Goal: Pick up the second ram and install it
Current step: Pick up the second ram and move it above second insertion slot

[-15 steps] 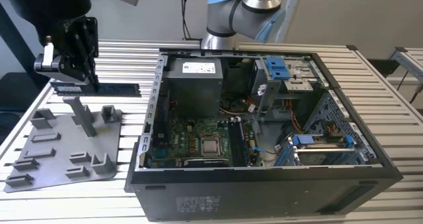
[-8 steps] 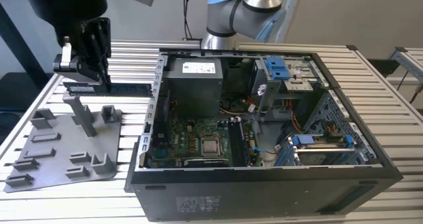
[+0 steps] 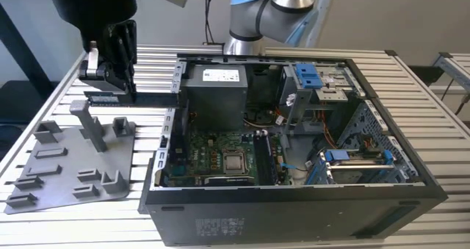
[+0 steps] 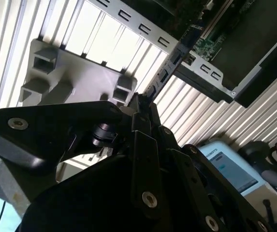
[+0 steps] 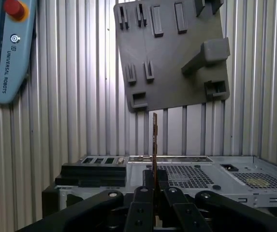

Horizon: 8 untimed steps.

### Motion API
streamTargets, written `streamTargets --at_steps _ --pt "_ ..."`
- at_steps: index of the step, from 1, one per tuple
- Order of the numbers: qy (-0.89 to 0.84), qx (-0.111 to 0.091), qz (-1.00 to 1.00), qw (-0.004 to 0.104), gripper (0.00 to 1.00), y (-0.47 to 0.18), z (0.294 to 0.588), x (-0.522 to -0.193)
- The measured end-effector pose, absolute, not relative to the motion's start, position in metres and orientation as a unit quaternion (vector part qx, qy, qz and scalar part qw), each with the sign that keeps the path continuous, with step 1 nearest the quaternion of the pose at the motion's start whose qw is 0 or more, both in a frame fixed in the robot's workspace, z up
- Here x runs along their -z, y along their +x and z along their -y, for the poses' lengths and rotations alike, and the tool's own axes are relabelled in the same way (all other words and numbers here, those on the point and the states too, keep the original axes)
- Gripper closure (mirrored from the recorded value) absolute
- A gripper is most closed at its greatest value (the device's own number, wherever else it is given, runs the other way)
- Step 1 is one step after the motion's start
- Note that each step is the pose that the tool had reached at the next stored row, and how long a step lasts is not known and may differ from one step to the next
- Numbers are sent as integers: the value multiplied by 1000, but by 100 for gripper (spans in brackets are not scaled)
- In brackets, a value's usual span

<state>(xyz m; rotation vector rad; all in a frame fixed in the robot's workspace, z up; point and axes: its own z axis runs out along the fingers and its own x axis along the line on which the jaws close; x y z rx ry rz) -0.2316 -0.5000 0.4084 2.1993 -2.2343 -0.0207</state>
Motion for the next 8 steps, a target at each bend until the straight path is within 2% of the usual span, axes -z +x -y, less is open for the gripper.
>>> streamTargets --at_steps 8 --pt "701 7 713 3 86 -205 500 -408"
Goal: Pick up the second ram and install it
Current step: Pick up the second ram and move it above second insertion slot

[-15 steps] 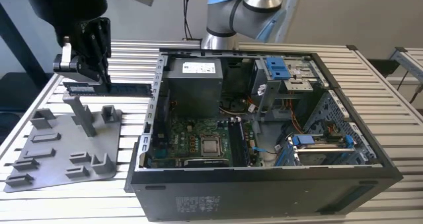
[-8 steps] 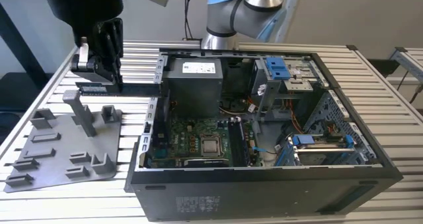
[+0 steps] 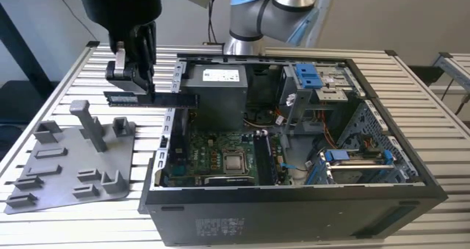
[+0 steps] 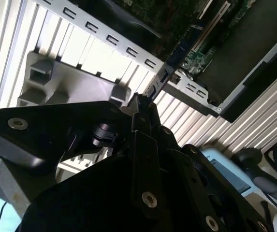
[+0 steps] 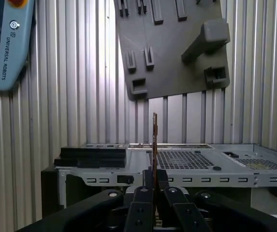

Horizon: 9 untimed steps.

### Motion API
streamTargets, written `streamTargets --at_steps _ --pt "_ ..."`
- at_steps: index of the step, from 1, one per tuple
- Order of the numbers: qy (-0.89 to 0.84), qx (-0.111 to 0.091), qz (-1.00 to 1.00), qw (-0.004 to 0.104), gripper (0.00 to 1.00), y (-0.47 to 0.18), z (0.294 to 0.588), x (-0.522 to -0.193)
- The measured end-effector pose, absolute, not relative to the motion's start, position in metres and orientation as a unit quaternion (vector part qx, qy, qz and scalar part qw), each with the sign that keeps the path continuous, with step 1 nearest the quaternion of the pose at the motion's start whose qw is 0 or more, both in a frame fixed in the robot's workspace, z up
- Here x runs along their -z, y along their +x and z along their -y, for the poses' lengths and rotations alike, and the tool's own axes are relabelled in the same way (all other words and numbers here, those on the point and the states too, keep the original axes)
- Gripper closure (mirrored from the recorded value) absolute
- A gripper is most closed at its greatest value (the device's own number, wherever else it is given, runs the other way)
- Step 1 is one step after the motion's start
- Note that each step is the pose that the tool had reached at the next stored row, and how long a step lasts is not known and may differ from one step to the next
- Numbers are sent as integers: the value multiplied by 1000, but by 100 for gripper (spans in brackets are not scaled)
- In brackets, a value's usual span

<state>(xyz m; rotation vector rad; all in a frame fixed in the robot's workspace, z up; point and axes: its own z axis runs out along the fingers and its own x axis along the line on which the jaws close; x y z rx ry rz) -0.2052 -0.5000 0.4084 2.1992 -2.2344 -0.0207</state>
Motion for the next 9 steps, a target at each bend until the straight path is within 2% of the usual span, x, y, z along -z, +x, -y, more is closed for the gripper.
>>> streamTargets --at_steps 9 --pt "701 7 713 3 86 -168 500 -408"
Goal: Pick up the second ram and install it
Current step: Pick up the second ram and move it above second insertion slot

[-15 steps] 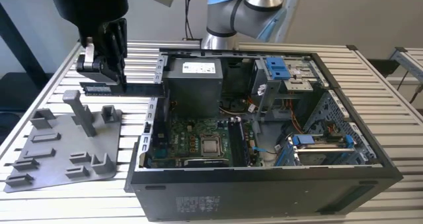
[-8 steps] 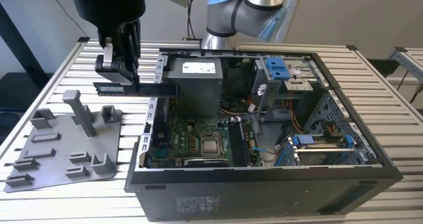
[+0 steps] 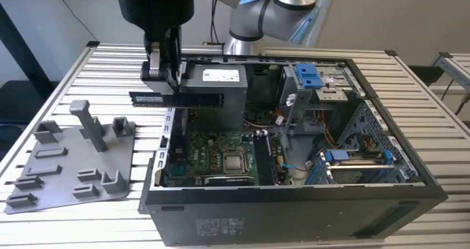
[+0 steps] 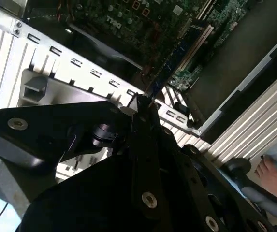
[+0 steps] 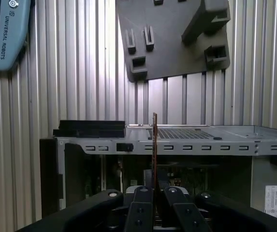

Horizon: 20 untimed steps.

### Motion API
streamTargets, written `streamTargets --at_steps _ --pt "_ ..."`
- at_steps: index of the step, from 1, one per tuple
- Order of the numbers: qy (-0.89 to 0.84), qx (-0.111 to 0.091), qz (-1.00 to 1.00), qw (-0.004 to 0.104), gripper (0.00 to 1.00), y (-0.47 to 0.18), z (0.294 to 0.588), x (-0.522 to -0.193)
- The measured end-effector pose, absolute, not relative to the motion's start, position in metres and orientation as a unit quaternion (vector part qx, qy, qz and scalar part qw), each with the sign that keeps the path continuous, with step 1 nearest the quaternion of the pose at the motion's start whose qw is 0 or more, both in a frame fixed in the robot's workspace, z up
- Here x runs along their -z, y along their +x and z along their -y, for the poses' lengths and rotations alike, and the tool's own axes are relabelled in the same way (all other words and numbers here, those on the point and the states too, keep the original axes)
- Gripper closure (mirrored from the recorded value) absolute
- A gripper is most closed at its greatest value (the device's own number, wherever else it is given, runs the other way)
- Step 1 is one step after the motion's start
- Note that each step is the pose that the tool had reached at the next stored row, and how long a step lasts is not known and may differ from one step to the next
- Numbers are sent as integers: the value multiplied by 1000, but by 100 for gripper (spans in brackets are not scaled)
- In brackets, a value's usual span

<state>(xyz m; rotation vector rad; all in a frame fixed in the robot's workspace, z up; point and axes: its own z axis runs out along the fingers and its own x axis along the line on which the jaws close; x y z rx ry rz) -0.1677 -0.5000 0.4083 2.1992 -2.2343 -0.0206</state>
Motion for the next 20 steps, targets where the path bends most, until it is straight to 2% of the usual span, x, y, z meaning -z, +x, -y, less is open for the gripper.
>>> streamTargets --at_steps 20 --pt "701 7 713 3 86 -128 500 -408"
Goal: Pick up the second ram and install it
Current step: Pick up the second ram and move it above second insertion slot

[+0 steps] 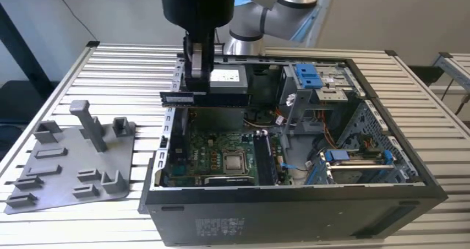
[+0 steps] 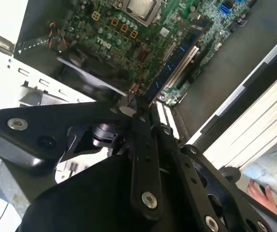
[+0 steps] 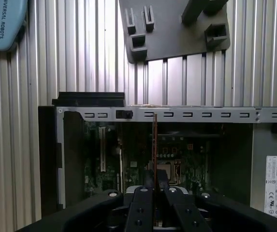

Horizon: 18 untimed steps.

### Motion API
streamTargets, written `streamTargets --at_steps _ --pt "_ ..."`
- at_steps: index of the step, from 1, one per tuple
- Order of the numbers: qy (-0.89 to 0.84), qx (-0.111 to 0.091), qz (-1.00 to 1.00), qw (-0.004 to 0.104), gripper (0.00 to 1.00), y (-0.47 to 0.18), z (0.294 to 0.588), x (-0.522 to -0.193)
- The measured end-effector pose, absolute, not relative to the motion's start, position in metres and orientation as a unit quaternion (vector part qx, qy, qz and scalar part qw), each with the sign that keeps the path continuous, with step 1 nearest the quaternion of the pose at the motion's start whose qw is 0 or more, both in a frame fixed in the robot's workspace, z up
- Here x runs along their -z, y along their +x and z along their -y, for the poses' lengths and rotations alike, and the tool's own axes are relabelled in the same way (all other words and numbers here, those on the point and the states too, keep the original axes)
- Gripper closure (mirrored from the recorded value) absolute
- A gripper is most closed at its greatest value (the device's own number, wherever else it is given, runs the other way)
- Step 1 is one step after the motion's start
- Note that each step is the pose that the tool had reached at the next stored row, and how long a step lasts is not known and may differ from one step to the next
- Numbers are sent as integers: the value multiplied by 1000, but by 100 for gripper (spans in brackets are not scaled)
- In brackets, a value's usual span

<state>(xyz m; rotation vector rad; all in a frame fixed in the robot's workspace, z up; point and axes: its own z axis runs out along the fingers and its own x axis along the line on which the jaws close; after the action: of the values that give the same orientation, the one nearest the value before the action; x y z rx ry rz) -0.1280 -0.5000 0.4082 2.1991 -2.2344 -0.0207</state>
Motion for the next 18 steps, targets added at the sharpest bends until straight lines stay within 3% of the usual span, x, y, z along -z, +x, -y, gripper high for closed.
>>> streamTargets --at_steps 18 --pt "701 7 713 3 86 -64 500 -408"
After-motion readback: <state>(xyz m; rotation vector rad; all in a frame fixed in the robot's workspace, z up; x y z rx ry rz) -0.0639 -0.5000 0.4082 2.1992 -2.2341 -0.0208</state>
